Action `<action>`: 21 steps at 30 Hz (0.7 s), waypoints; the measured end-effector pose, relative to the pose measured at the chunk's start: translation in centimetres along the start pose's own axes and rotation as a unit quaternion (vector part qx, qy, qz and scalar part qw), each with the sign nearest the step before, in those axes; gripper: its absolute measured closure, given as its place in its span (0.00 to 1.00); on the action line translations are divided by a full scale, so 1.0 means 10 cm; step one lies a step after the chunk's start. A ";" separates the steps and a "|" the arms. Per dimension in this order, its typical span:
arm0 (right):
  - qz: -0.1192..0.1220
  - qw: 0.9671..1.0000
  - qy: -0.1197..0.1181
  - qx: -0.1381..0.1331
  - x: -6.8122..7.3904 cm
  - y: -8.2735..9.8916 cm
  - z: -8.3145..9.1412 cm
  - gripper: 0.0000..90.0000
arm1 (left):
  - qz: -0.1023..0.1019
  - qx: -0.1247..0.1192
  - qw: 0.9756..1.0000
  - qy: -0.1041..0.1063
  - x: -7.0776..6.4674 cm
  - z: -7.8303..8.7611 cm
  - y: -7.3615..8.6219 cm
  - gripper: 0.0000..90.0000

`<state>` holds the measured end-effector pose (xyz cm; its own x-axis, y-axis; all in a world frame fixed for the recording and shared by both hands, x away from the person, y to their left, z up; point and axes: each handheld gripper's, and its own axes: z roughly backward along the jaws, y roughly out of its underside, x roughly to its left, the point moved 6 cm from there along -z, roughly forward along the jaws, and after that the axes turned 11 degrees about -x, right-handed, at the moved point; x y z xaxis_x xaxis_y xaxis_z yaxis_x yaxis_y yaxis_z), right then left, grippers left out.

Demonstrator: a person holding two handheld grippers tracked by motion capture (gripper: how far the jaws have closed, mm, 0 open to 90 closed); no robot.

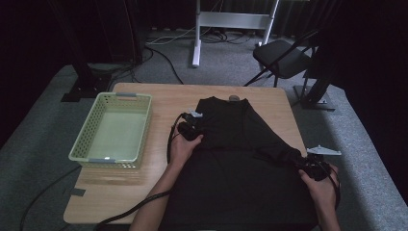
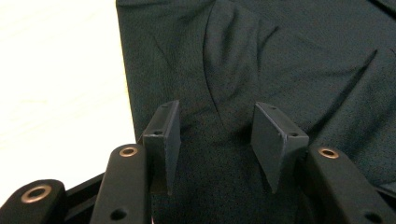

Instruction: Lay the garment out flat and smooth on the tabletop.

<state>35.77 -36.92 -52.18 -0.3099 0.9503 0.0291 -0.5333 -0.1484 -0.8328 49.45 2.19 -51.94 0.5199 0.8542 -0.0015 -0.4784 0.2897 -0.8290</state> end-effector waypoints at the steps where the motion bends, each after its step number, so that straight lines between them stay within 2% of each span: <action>1: 0.005 1.000 -0.003 0.002 0.01 -0.01 0.00 0.82 | 0.000 0.000 1.000 0.000 0.00 0.00 0.00 0.60; 3: 0.016 1.000 0.002 0.004 0.00 -0.02 0.00 0.90 | 0.000 -0.001 1.000 0.001 0.00 0.00 0.00 0.59; 5: 0.015 1.000 0.007 0.005 -0.05 -0.03 0.00 0.93 | 0.000 -0.001 1.000 0.001 0.00 0.00 0.00 0.59; 7: 0.011 1.000 0.015 0.003 -0.13 -0.02 0.00 0.94 | 0.000 -0.001 1.000 0.001 0.00 0.00 0.00 0.60; 10: -0.008 1.000 0.021 -0.003 -0.27 -0.02 0.02 0.94 | 0.000 -0.002 1.000 0.001 0.00 0.00 0.00 0.60; 21: -0.015 0.998 0.064 -0.012 -0.59 -0.09 0.11 0.94 | 0.000 -0.003 1.000 0.001 0.01 -0.01 0.00 0.60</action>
<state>37.22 -42.72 -50.99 -0.1905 0.9816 -0.0156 -0.5206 -0.1145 -0.8461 49.53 2.22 -51.98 0.5213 0.8534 -0.0037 -0.4741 0.2860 -0.8327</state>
